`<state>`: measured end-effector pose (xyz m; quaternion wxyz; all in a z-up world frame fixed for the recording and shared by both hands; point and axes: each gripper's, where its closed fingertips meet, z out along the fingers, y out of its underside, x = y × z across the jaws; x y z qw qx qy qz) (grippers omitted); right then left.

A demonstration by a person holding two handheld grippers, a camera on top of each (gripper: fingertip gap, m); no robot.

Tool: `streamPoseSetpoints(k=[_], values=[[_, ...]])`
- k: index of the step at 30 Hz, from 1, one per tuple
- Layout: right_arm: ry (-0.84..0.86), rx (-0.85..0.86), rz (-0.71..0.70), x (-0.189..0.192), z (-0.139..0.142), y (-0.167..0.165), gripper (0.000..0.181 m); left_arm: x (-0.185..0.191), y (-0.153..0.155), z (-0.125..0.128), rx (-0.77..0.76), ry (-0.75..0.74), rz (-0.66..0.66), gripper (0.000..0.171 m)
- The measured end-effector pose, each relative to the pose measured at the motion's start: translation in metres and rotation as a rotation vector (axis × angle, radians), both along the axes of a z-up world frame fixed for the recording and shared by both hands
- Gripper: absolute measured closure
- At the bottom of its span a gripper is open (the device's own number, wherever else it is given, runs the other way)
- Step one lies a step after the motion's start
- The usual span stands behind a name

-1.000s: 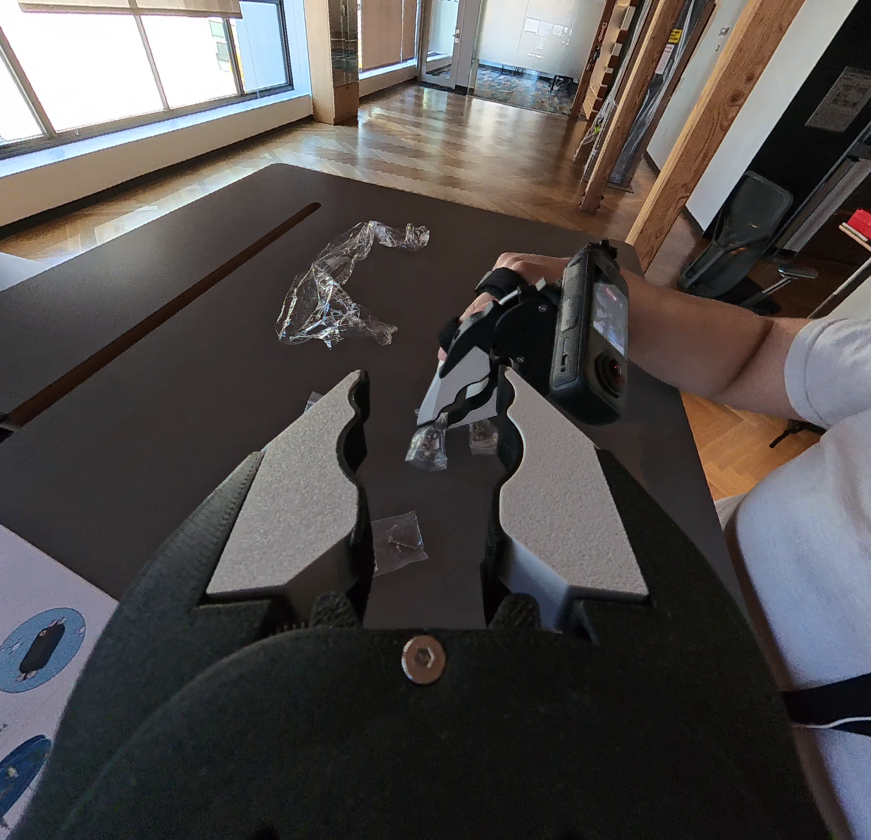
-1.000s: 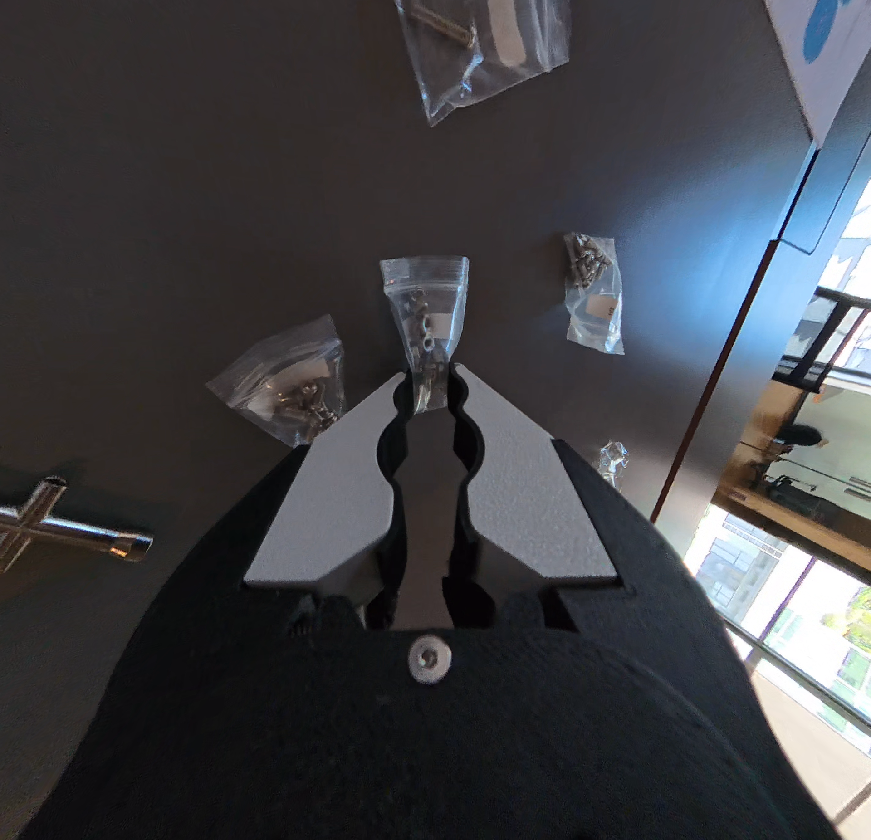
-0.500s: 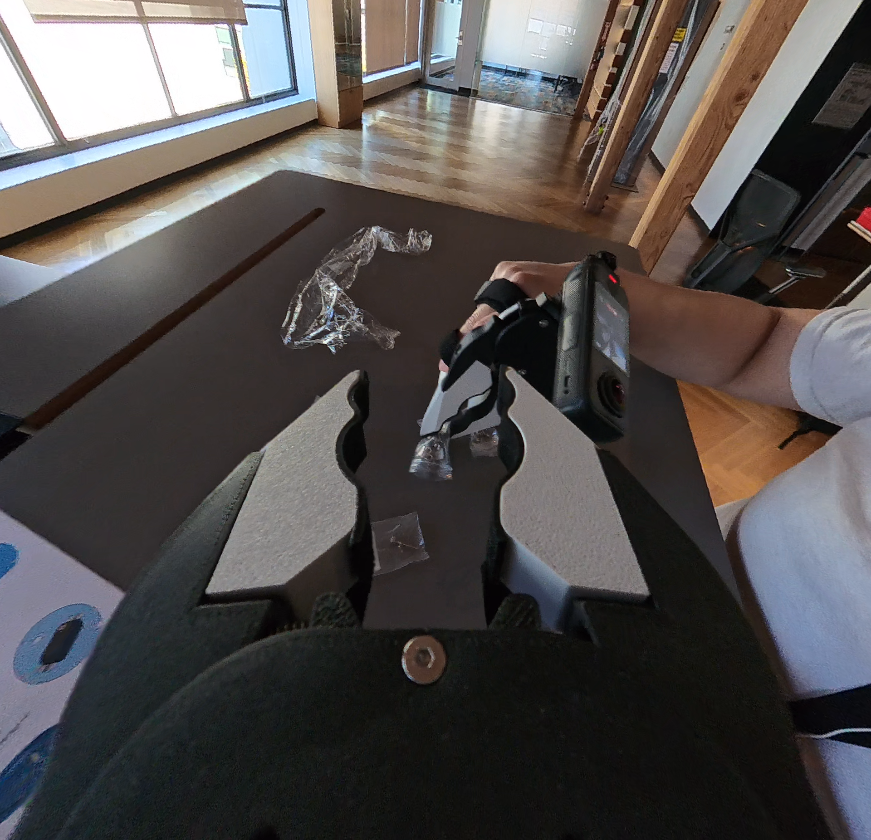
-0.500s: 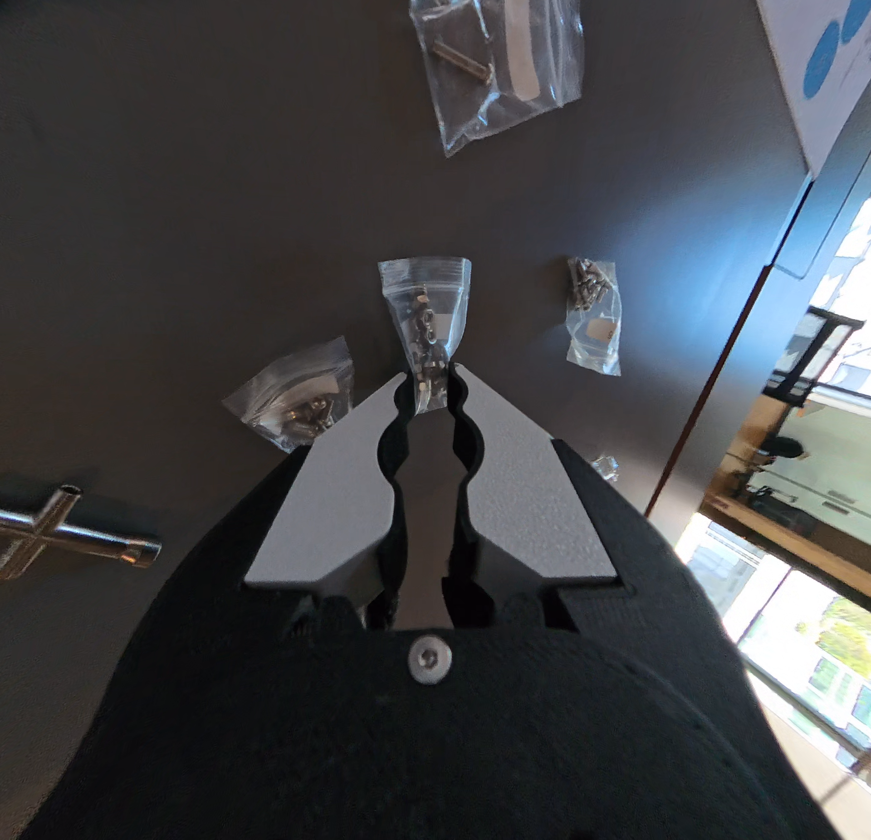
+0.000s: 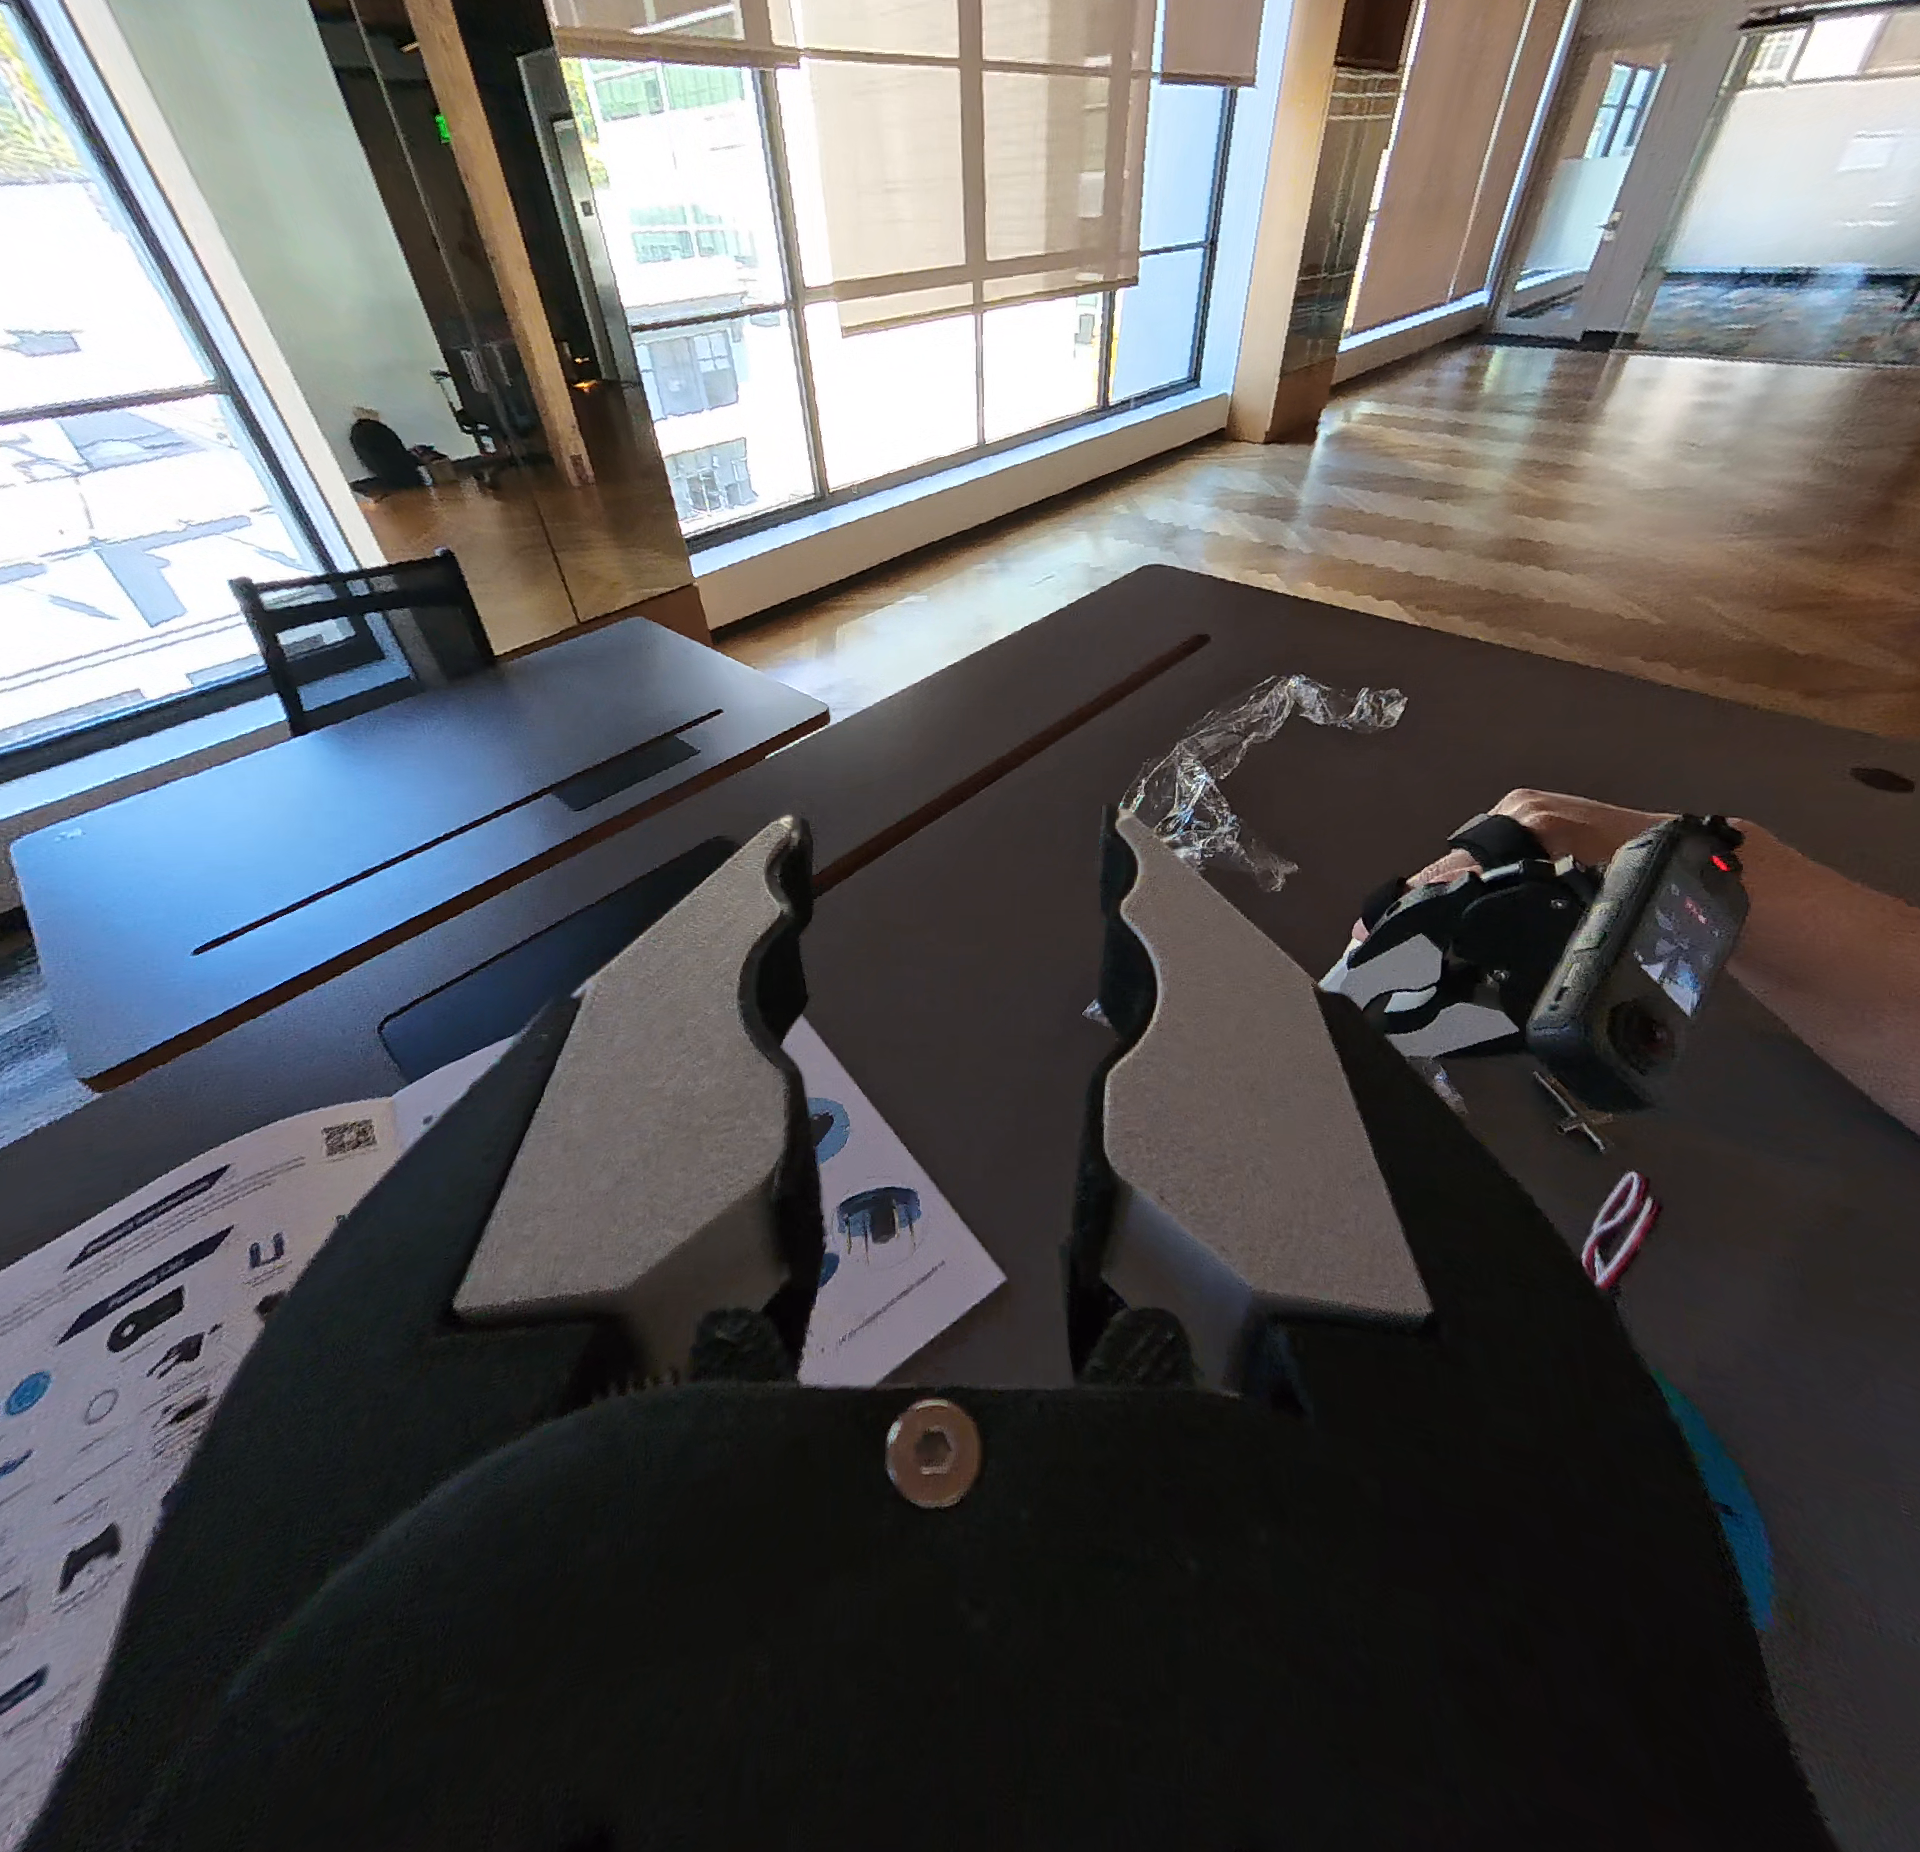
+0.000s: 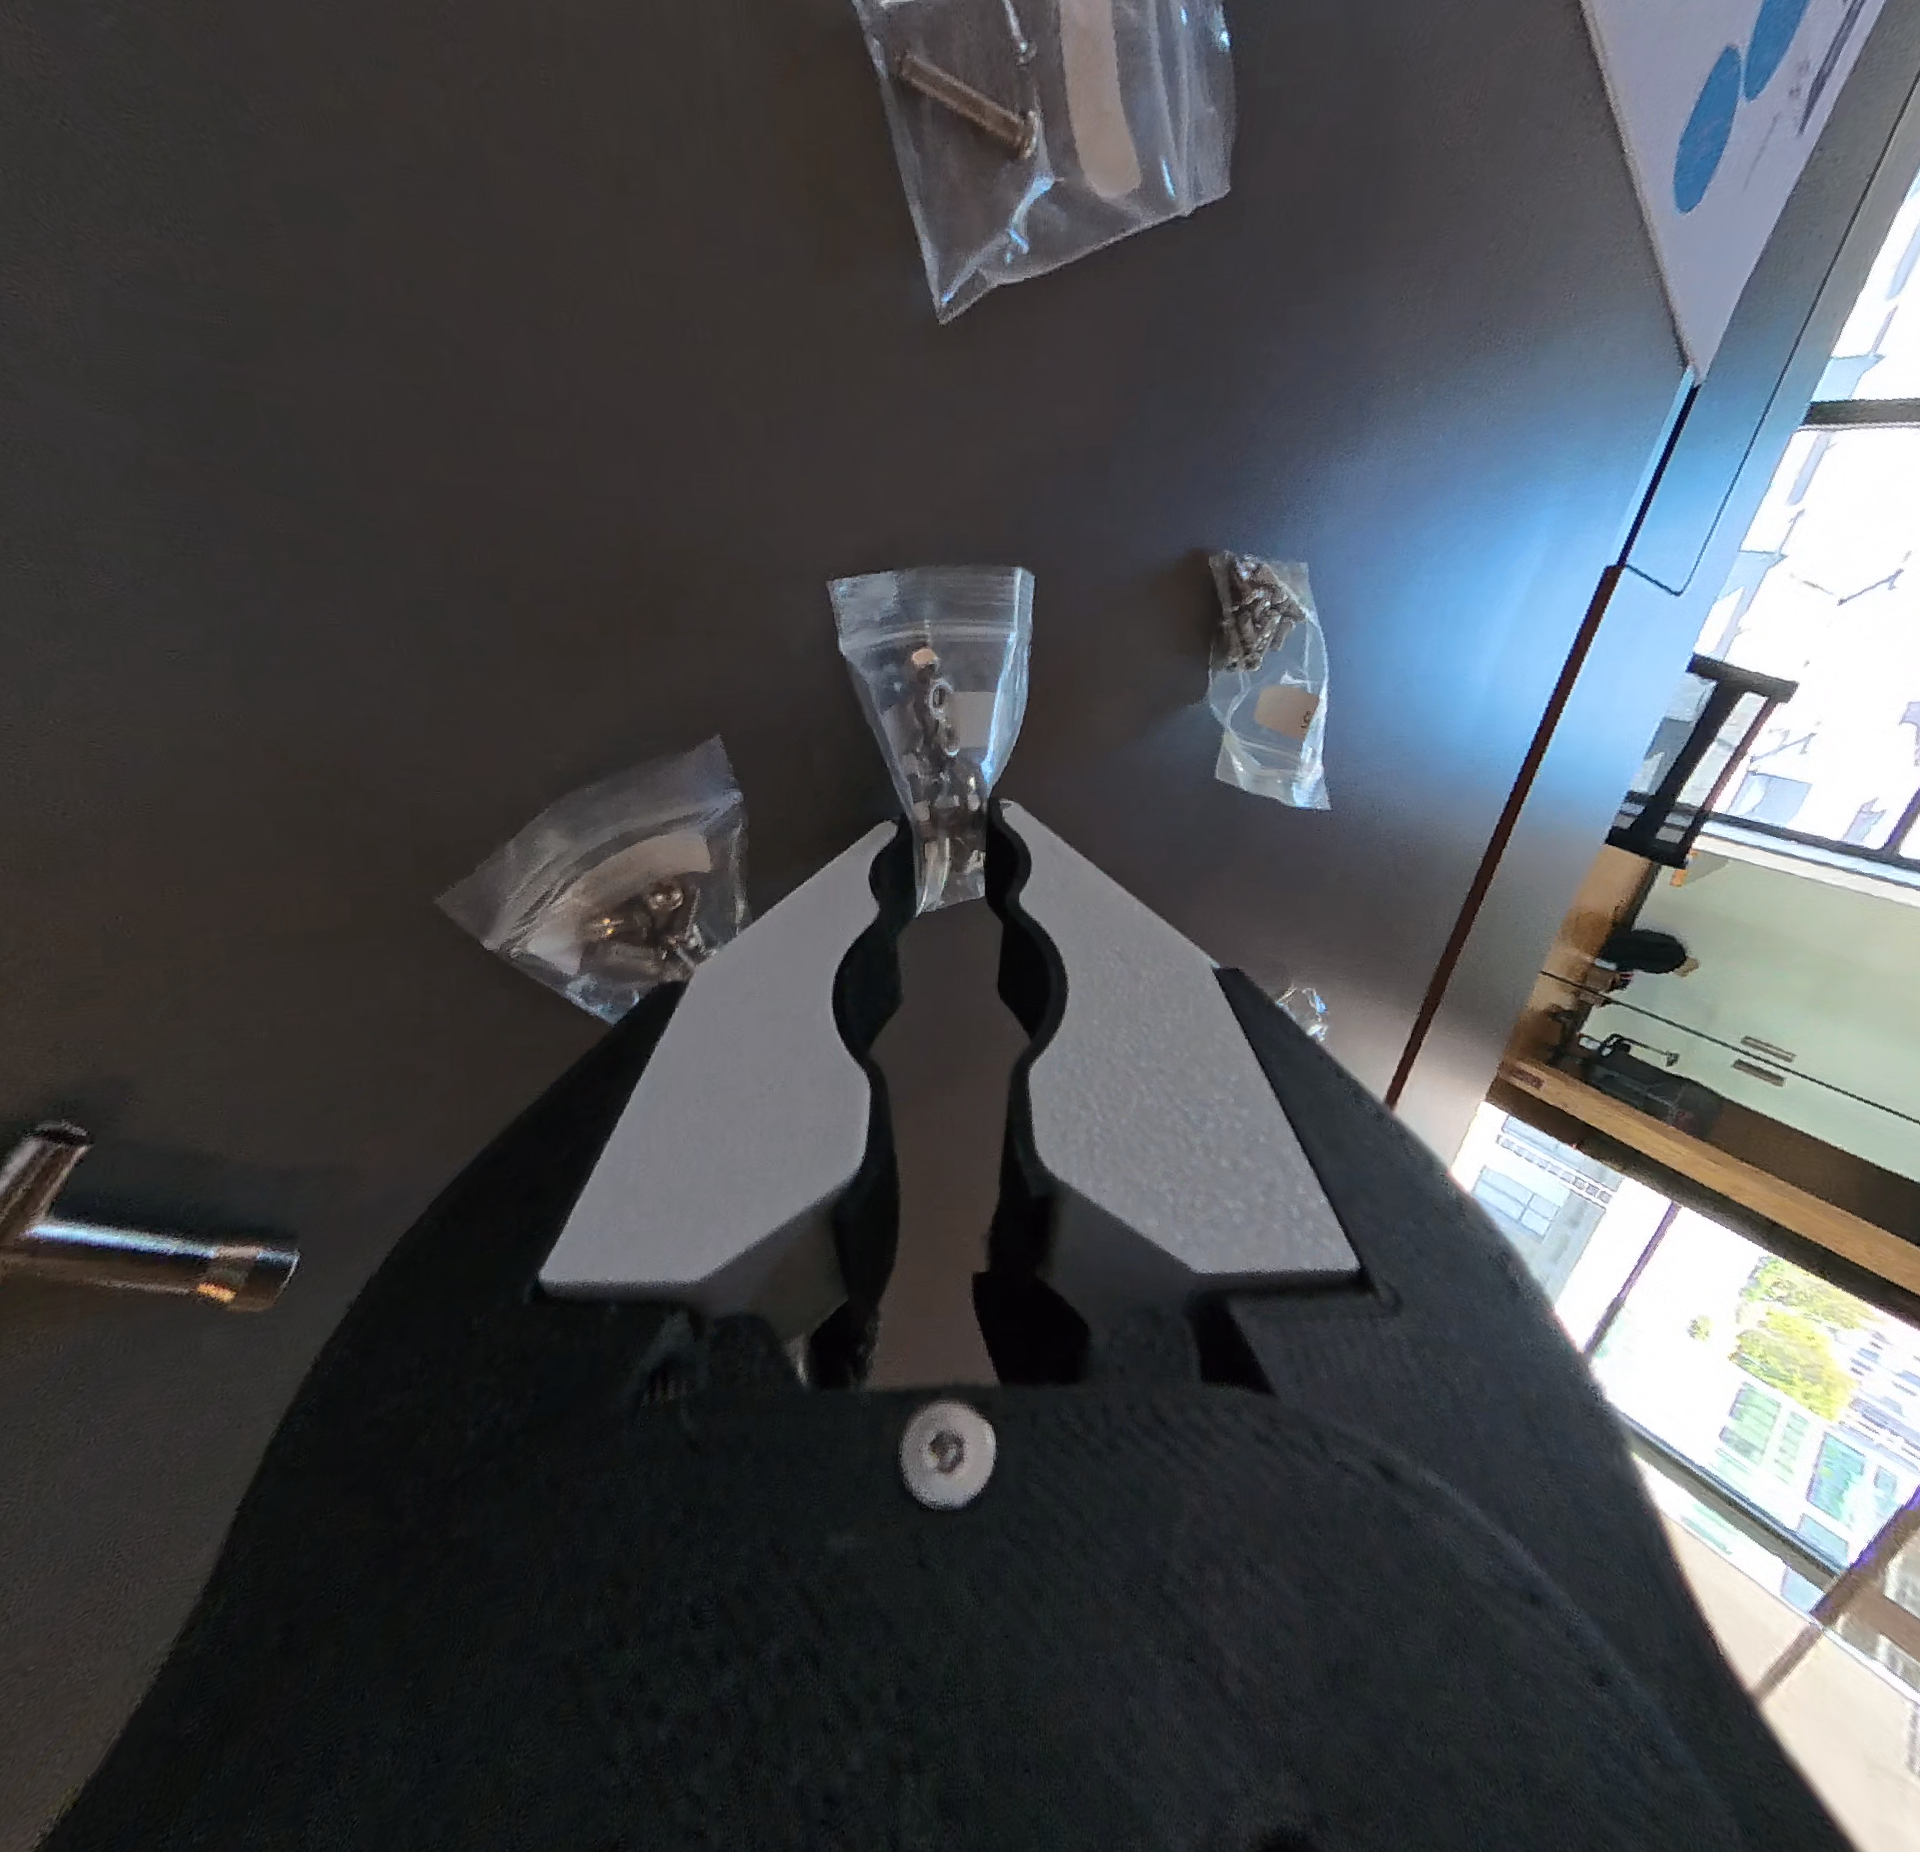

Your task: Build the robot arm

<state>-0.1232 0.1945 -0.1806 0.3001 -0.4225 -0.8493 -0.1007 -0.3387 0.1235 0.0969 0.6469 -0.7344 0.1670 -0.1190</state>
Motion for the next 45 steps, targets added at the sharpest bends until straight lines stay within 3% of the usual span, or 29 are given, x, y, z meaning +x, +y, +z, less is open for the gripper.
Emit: streamPoseSetpoints(k=[10,23,45], values=[[0.041,-0.016,0.040,0.002,0.000,-0.012,0.171,0.017,-0.005,-0.009,-0.070,0.032,-0.035,0.116],[0.009,0.086,0.135,-0.006,0.000,-0.028,0.172,0.024,0.001,-0.019,-0.120,-0.005,-0.081,0.116],[0.042,0.049,0.098,-0.005,-0.001,-0.024,0.175,0.038,0.003,-0.031,-0.160,0.022,-0.119,0.115]])
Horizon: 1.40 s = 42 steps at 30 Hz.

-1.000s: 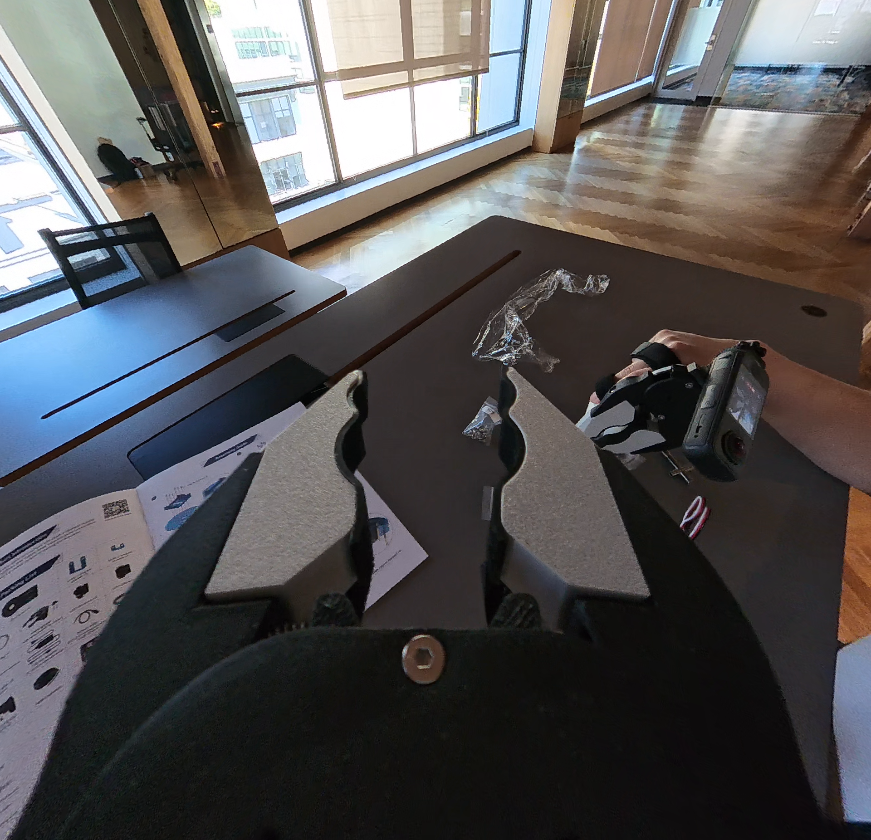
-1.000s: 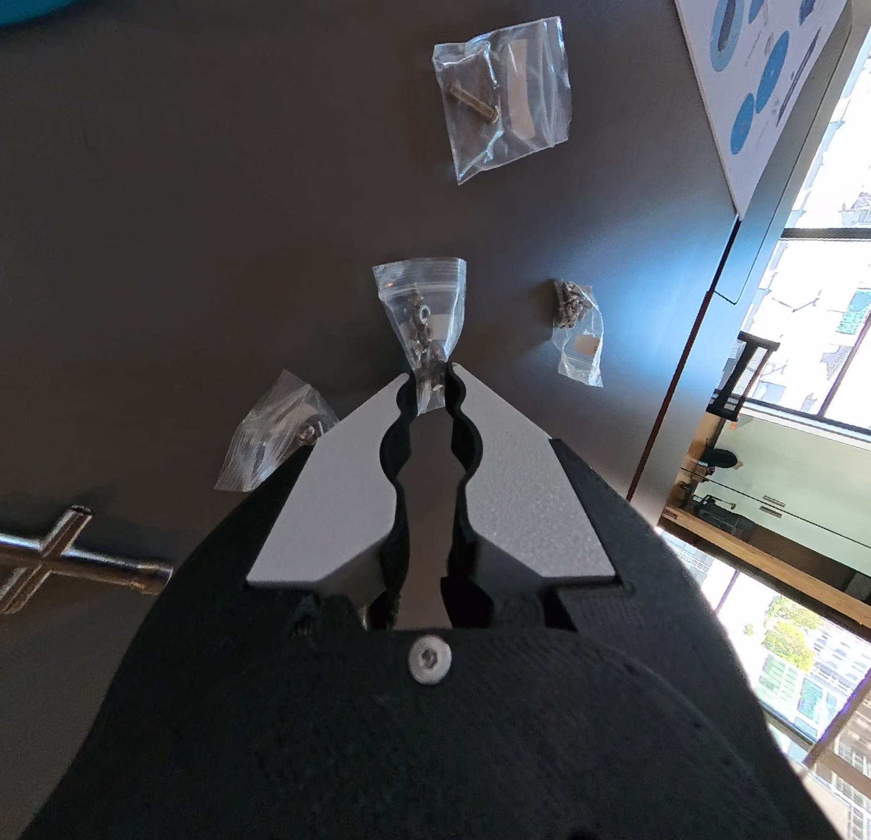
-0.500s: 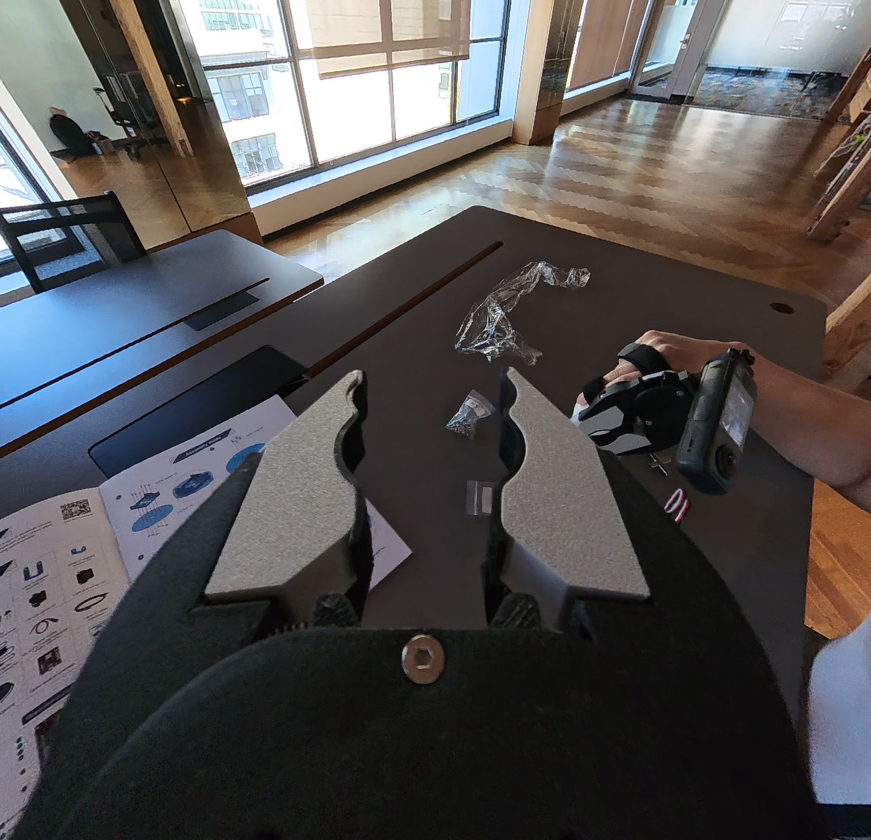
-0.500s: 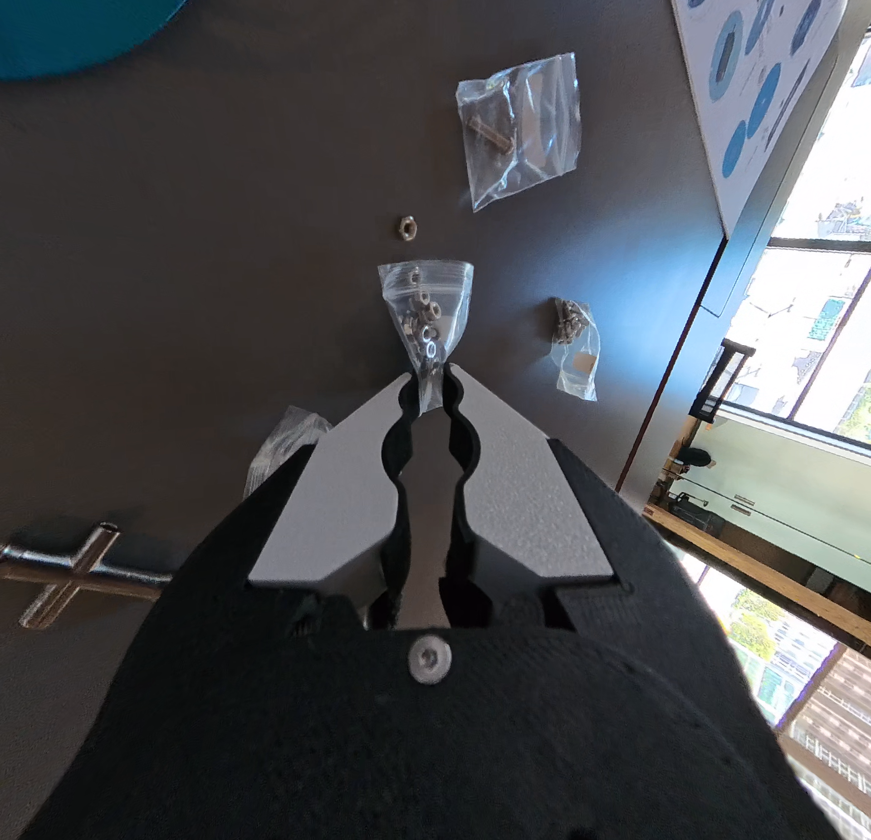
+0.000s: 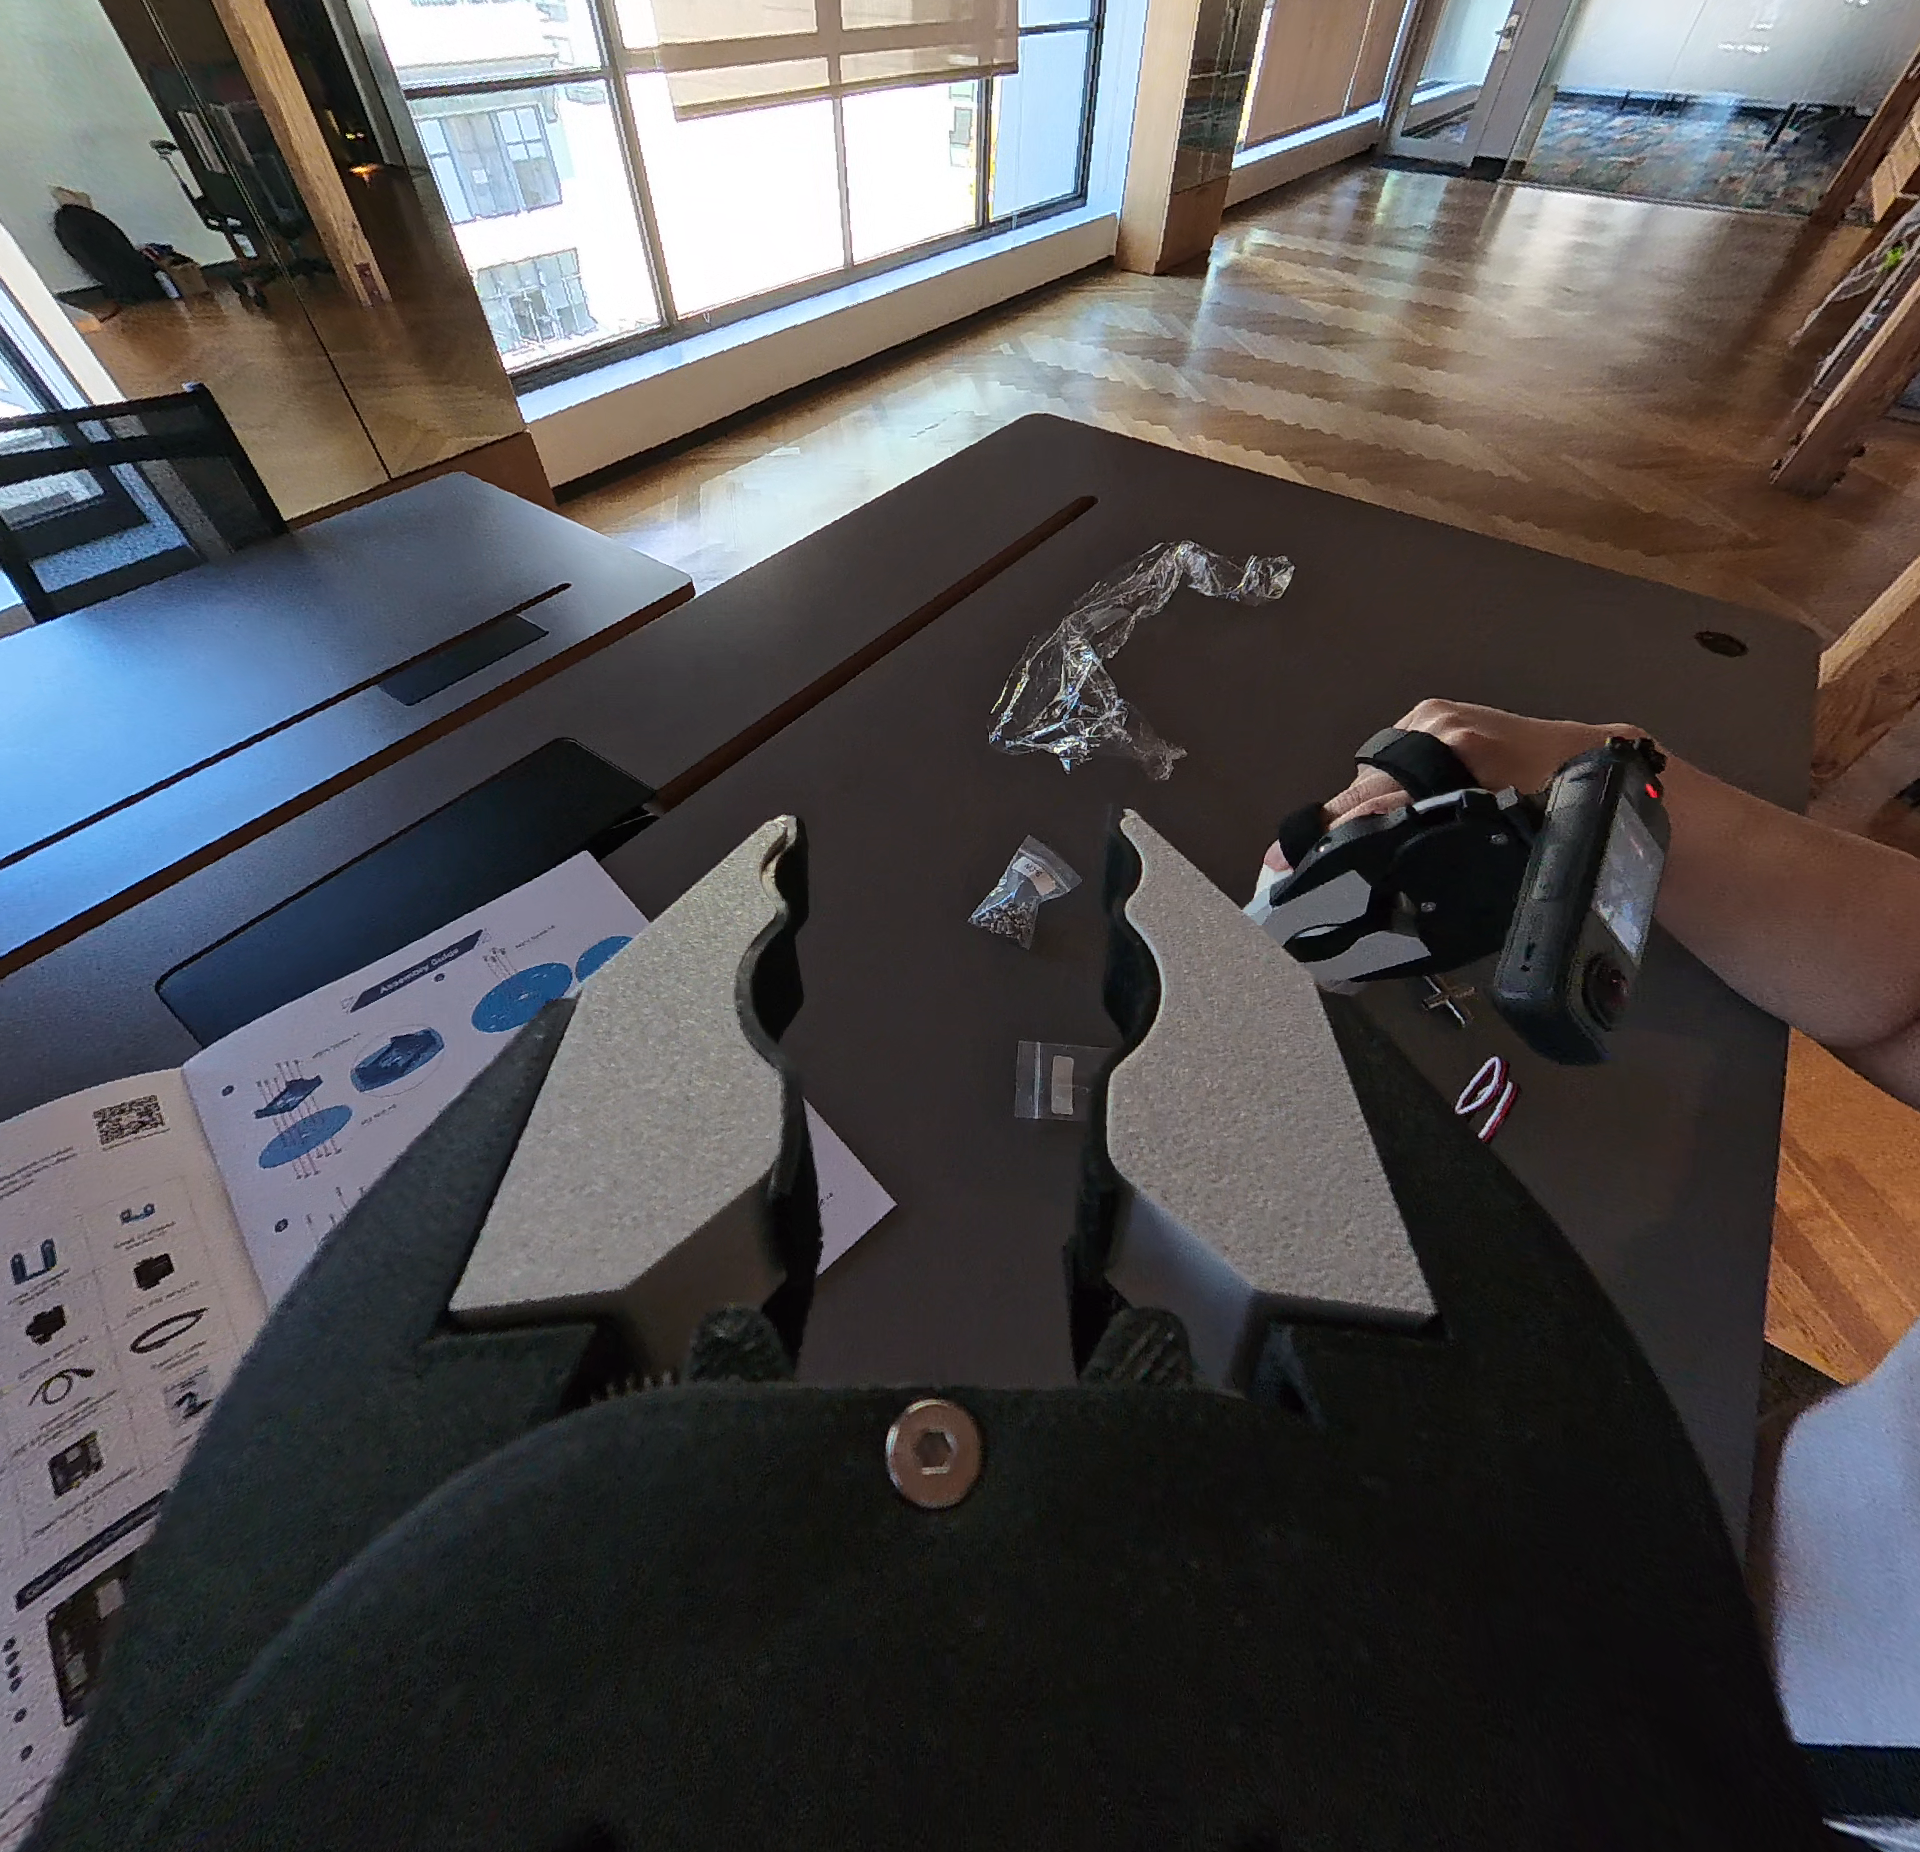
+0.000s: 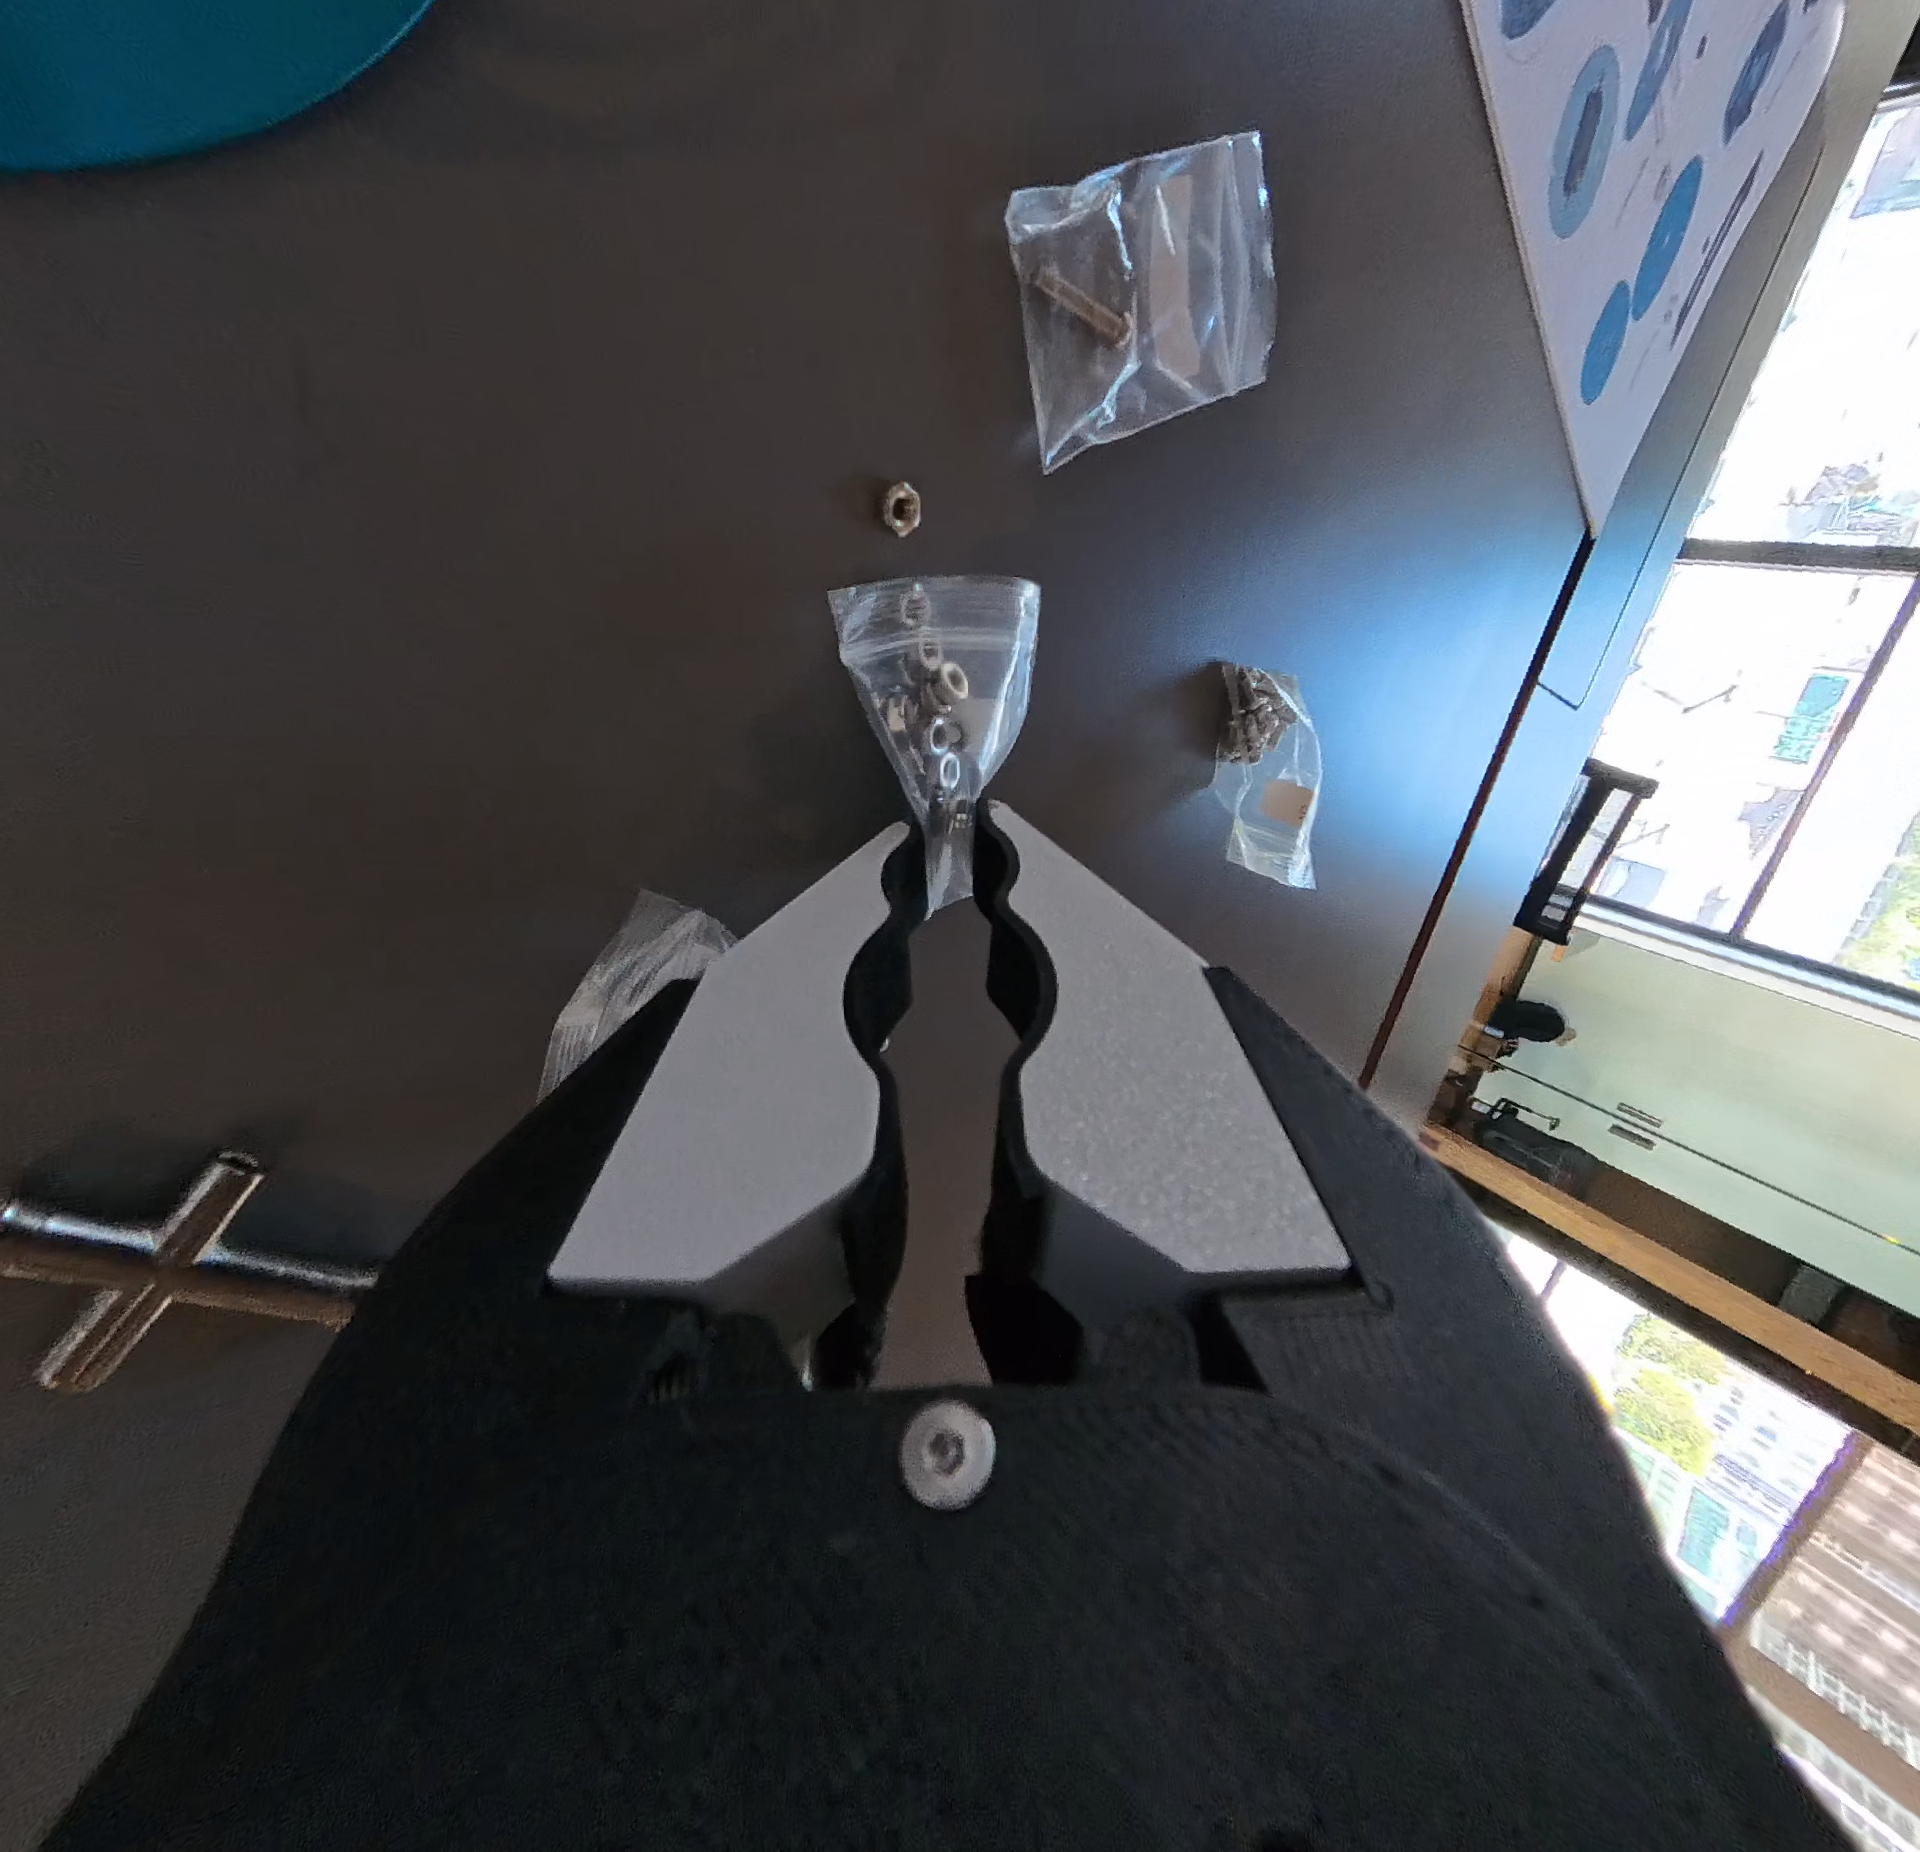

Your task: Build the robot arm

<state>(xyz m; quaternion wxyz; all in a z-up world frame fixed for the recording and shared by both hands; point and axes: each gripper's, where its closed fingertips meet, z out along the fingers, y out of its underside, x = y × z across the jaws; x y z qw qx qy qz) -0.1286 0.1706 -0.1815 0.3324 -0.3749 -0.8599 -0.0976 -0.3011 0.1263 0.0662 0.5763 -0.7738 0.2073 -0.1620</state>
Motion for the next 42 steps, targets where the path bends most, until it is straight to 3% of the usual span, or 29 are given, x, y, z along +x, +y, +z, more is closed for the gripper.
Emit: streamPoseSetpoints(k=[42], values=[[0.006,-0.030,0.001,0.007,0.000,0.000,0.175,0.006,0.012,-0.019,-0.056,0.031,0.001,0.114]])
